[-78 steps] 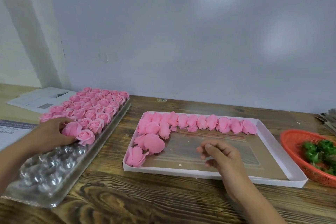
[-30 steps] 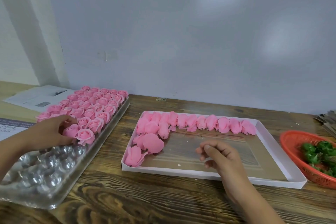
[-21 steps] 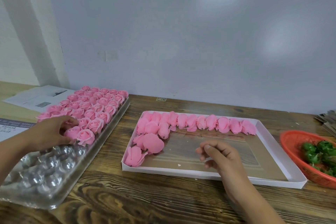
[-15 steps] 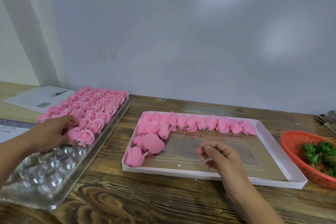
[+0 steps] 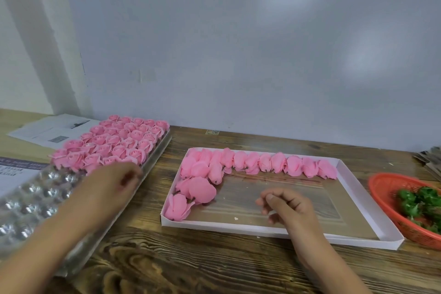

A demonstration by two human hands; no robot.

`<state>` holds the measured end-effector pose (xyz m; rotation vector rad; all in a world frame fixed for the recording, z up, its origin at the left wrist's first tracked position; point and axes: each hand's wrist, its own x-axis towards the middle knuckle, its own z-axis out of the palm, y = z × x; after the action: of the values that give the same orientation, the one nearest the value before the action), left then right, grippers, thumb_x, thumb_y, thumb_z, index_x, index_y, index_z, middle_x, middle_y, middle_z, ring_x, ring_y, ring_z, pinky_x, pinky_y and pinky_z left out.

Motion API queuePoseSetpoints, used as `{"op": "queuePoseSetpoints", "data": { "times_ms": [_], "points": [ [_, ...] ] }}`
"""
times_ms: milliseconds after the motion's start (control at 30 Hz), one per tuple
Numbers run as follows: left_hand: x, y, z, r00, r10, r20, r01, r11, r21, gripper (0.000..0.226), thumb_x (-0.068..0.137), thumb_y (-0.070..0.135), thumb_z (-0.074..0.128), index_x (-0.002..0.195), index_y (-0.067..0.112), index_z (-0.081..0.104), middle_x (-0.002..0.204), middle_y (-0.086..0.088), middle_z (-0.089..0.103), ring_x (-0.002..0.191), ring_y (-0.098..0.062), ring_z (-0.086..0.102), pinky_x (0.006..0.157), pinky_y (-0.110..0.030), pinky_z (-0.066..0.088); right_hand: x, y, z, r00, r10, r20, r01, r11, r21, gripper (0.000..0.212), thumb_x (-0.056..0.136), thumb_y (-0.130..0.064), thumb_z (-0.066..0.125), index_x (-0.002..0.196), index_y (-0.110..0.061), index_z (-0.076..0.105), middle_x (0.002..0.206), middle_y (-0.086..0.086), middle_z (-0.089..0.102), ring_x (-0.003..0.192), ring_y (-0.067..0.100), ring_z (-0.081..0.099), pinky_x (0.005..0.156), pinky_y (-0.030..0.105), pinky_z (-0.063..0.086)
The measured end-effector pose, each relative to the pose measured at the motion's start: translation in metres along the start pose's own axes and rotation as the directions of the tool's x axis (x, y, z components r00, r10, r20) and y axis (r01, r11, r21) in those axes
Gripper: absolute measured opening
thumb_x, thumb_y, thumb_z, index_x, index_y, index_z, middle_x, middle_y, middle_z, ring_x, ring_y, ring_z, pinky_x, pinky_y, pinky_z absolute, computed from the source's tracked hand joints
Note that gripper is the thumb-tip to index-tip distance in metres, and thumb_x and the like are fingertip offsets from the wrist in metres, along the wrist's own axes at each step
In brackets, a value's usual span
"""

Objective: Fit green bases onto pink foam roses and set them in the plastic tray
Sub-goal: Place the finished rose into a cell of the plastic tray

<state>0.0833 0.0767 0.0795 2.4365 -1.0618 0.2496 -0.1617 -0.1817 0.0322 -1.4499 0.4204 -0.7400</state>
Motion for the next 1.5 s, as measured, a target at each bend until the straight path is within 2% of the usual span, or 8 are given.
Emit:
{"op": "queuePoseSetpoints", "data": {
  "times_ms": [200,333,600,733,833,933,1100,1500],
  "points": [
    [-0.04,0.045,0.068,0.926,0.337,0.169,-0.314,0.938,-0.151,0.017,0.087,0.044,0.074,0.098,0.03,0.073,0.096,0.023,0.062,0.095,0.003,0.059,0.089,-0.023,0.049,-0.001,0.001,0.0,1.0,0.014,0.027,-0.013,0.999,-0.034,0.022,0.093,0.002,0.055,0.084,-0.007,0.073,0.08,0.012,0.074,0.063,0.01,0.06,0.054,0.021,0.049],
    [-0.04,0.041,0.085,0.919,0.394,-0.027,-0.395,0.916,-0.066,0.013,0.076,0.023,0.088,0.081,0.024,0.076,0.082,0.014,0.069,0.078,-0.012,0.069,0.071,-0.028,0.056,0.0,0.005,0.003,0.998,0.037,0.044,-0.03,0.987,-0.16,0.021,0.091,0.001,0.061,0.086,-0.014,0.074,0.076,0.009,0.074,0.06,0.008,0.059,0.054,0.02,0.049],
    [-0.041,0.034,0.1,0.849,0.474,-0.233,-0.491,0.871,-0.017,0.027,0.086,0.04,0.056,0.079,0.024,0.076,0.08,0.015,0.069,0.073,-0.009,0.066,0.073,-0.021,0.045,0.021,0.005,0.048,0.991,0.099,0.089,-0.01,0.721,-0.693,0.016,0.082,-0.018,0.066,0.072,-0.029,0.063,0.07,-0.012,0.065,0.067,-0.001,0.058,0.06,0.01,0.04],
    [-0.042,0.033,0.104,0.836,0.483,-0.26,-0.499,0.867,0.007,0.046,0.098,0.054,0.043,0.08,0.026,0.076,0.082,0.017,0.068,0.075,-0.007,0.065,0.071,-0.022,0.046,0.039,0.008,0.084,0.98,0.199,0.011,-0.159,0.814,-0.558,0.028,0.081,-0.022,0.067,0.054,-0.02,0.06,0.061,0.004,0.067,0.059,0.008,0.058,0.073,0.03,0.056],
    [-0.042,0.032,0.104,0.83,0.484,-0.277,-0.499,0.866,0.018,0.057,0.103,0.056,0.033,0.08,0.026,0.076,0.082,0.016,0.069,0.075,-0.008,0.066,0.071,-0.023,0.046,0.056,0.014,0.108,0.952,0.296,-0.081,-0.3,0.846,-0.44,0.027,0.082,-0.034,0.072,0.068,-0.012,0.062,0.073,0.013,0.067,0.074,0.02,0.067,0.085,0.043,0.057],
    [-0.043,0.033,0.104,0.824,0.489,-0.285,-0.503,0.864,0.029,0.057,0.103,0.055,0.034,0.08,0.025,0.076,0.082,0.015,0.07,0.073,-0.011,0.067,0.07,-0.024,0.046,0.067,0.02,0.126,0.937,0.311,-0.158,-0.349,0.804,-0.481,0.041,0.076,-0.048,0.073,0.083,-0.011,0.057,0.088,0.006,0.064,0.091,0.023,0.065,0.082,0.036,0.055],
    [-0.042,0.035,0.101,0.812,0.504,-0.294,-0.516,0.855,0.04,0.06,0.104,0.054,0.031,0.079,0.024,0.077,0.081,0.013,0.07,0.071,-0.012,0.067,0.07,-0.024,0.046,0.067,0.03,0.136,0.952,0.257,-0.166,-0.305,0.766,-0.566,0.024,0.076,-0.032,0.071,0.074,-0.016,0.053,0.08,0.002,0.057,0.065,0.009,0.051,0.047,0.018,0.034],
    [-0.041,0.034,0.101,0.824,0.496,-0.275,-0.515,0.857,0.003,0.061,0.103,0.055,0.03,0.079,0.024,0.076,0.081,0.014,0.07,0.072,-0.013,0.067,0.069,-0.025,0.045,0.072,0.03,0.148,0.938,0.294,-0.182,-0.346,0.792,-0.504,0.036,0.072,-0.017,0.069,0.105,-0.006,0.06,0.101,0.012,0.064,0.09,0.026,0.066,0.056,0.026,0.047]
  ]
}}
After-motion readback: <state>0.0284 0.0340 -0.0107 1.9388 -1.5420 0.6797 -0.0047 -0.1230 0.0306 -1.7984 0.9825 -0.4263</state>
